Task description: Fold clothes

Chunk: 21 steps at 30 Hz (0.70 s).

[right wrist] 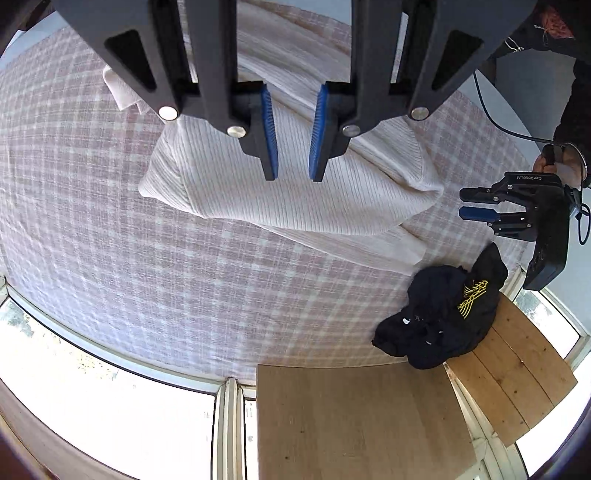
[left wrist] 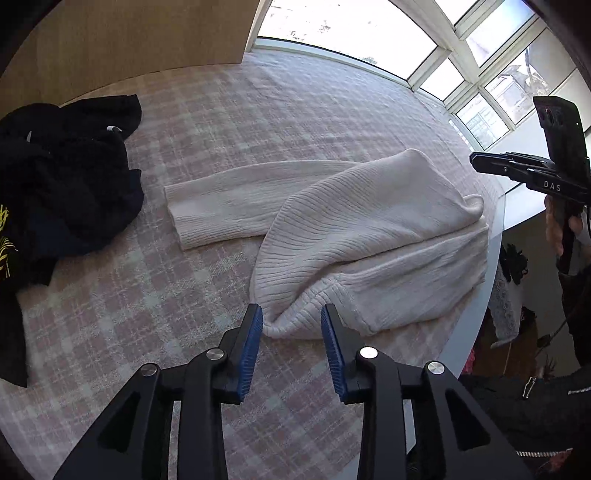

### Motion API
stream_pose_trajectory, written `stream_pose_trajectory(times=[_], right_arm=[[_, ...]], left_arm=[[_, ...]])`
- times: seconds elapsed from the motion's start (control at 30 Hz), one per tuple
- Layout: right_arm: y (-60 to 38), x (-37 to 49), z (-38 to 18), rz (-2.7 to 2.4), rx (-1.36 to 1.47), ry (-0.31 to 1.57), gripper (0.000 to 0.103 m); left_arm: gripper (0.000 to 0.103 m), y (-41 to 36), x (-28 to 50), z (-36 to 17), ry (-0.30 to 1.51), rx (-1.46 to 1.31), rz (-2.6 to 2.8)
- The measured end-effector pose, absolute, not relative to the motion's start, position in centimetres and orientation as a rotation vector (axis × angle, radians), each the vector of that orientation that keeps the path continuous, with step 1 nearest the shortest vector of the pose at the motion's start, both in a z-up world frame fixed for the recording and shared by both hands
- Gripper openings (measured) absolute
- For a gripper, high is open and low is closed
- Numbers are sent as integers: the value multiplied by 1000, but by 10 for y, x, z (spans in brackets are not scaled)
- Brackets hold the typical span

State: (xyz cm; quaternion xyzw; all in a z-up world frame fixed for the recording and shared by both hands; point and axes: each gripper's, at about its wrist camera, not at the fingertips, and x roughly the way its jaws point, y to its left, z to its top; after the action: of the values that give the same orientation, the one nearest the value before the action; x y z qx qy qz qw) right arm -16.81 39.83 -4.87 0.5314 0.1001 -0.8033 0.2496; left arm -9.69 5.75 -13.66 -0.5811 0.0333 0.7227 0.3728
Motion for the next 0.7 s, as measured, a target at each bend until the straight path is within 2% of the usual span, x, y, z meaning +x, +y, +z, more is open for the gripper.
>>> stream_pose_trajectory(times=[0.1,0.13,0.33,0.4,0.47,0.5,0.57,0.6,0.7], right_arm=[[430,-187,-53,-2191,1445,266,18],[436,-192,-57,-2180,1448,267,18],[454,-220,-82,-2101,1458,285,18],[458,-229,-89,-2078,1458,294,18],[459,-236,-91,-2056,1450,302,20],[459,-239,-91,-2050,1443,314,21],[459,-243,-91,-2047,1421,337,30],[459,-245,-91,-2045,1409,347,32],[460,-250,-94,-2002,1372,384,35]], left_arm=[[34,67,-89,-152,103,-1564,1898],[38,68,-87,-155,90,-1585,1913],[49,70,-89,-164,-59,-1665,2012],[55,74,-91,-166,-53,-1687,2040],[56,80,-93,-171,-40,-1704,2045],[54,83,-93,-173,-34,-1706,2045],[33,89,-91,-173,-27,-1670,2034],[19,90,-88,-172,-34,-1650,2033],[17,92,-81,-166,-60,-1590,2037]])
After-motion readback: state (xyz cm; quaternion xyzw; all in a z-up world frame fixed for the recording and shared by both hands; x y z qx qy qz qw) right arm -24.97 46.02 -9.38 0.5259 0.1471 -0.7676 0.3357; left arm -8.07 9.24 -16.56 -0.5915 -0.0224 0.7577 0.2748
